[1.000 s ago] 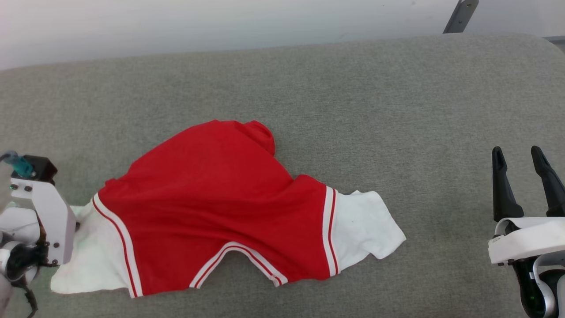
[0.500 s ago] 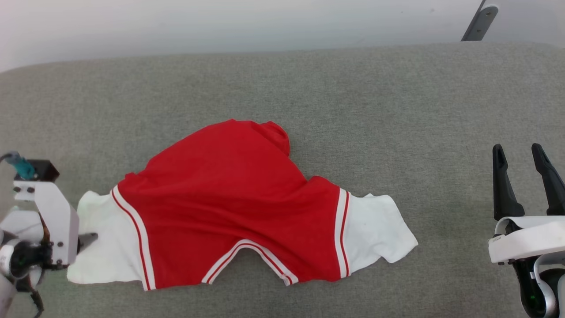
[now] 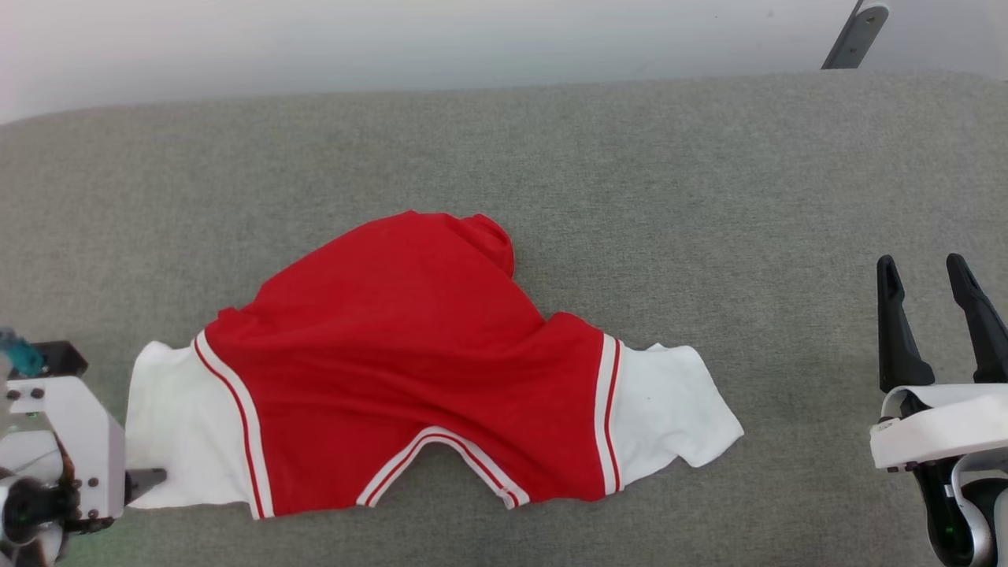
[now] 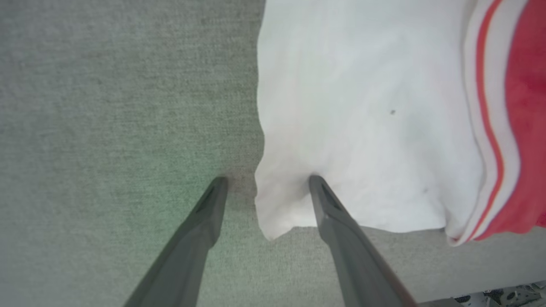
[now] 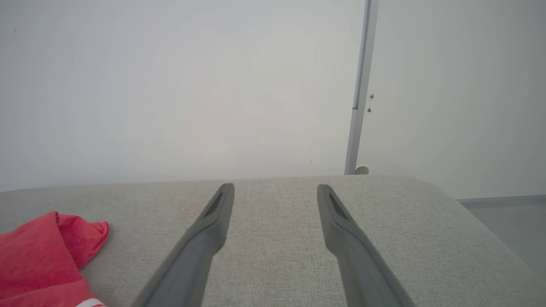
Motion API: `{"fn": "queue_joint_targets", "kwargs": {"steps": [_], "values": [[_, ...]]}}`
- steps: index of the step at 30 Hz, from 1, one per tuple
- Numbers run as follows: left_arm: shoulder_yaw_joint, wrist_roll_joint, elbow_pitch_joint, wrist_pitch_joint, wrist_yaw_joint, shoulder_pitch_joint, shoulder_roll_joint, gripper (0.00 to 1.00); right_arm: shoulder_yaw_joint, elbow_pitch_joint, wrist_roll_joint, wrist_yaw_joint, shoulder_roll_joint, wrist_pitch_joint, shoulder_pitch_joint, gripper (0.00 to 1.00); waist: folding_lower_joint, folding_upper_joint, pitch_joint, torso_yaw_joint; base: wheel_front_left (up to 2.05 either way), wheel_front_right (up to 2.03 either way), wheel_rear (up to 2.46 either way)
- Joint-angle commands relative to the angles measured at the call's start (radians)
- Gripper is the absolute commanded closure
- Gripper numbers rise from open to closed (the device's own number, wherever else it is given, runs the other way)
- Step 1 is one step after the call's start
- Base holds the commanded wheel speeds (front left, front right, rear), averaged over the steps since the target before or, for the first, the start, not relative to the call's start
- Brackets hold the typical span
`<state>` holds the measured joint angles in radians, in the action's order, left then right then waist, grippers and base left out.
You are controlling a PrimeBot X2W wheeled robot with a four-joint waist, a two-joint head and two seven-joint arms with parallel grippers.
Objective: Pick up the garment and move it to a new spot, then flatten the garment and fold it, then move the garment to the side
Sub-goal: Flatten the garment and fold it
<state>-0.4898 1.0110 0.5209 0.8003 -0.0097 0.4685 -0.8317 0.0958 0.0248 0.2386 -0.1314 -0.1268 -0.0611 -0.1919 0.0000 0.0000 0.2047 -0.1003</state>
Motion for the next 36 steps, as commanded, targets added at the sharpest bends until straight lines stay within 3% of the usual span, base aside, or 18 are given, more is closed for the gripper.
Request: {"fn": "queue_joint_targets", "kwargs": {"steps": [1, 5, 6, 8, 14, 22, 31, 35, 36], "values": [[-0.005, 0.004, 0.013, 0.002, 0.003, -0.025, 0.001, 0.00, 0.003, 0.004, 0.006, 0.001, -0.004, 0.003, 0.010, 0.00, 0.0000, 0.0000, 0.001, -0.002, 0.00, 0.00, 0.00], [0.003, 0.020, 0.040, -0.004, 0.009, -0.045, 0.007, 0.00, 0.008, 0.008, 0.007, 0.001, -0.009, 0.008, 0.015, 0.00, 0.0000, 0.0000, 0.002, -0.003, 0.00, 0.00, 0.00], [0.002, 0.021, 0.044, -0.007, 0.005, -0.048, 0.009, 0.28, 0.009, 0.010, 0.008, 0.001, -0.009, 0.011, 0.018, 0.00, 0.0000, 0.0000, 0.002, -0.003, 0.00, 0.00, 0.00], [0.007, 0.038, 0.050, -0.008, -0.009, -0.053, 0.023, 1.00, 0.004, 0.013, 0.012, 0.001, -0.009, 0.022, 0.023, 0.00, 0.0000, 0.0000, 0.003, -0.001, 0.00, 0.00, 0.00], [0.001, 0.039, 0.057, -0.027, -0.040, -0.039, 0.042, 1.00, -0.059, 0.030, 0.053, 0.001, -0.034, 0.128, 0.051, 0.00, 0.0000, 0.0000, 0.012, 0.014, 0.00, 0.00, 0.00], [-0.007, 0.031, 0.072, -0.053, -0.060, -0.002, 0.066, 1.00, -0.195, 0.061, 0.169, 0.001, -0.091, 0.411, 0.103, 0.00, 0.0000, 0.0000, 0.032, 0.034, 0.00, 0.00, 0.00], [-0.020, 0.020, 0.076, -0.074, -0.083, 0.044, 0.094, 1.00, -0.206, 0.050, 0.208, 0.001, -0.105, 0.720, 0.102, 0.00, 0.0000, 0.0000, 0.058, 0.058, 0.00, 0.00, 0.00], [-0.027, 0.014, 0.075, -0.083, -0.091, 0.066, 0.107, 1.00, -0.221, 0.022, 0.207, 0.001, -0.108, 0.781, 0.065, 0.00, 0.0000, 0.0000, 0.071, 0.070, 0.00, 0.00, 0.00], [-0.029, 0.011, 0.076, -0.088, -0.094, 0.072, 0.109, 1.00, -0.228, 0.012, 0.198, 0.001, -0.114, 0.787, 0.055, 0.25, 0.0000, 0.0000, 0.074, 0.073, 0.00, 0.00, 0.00]]}}
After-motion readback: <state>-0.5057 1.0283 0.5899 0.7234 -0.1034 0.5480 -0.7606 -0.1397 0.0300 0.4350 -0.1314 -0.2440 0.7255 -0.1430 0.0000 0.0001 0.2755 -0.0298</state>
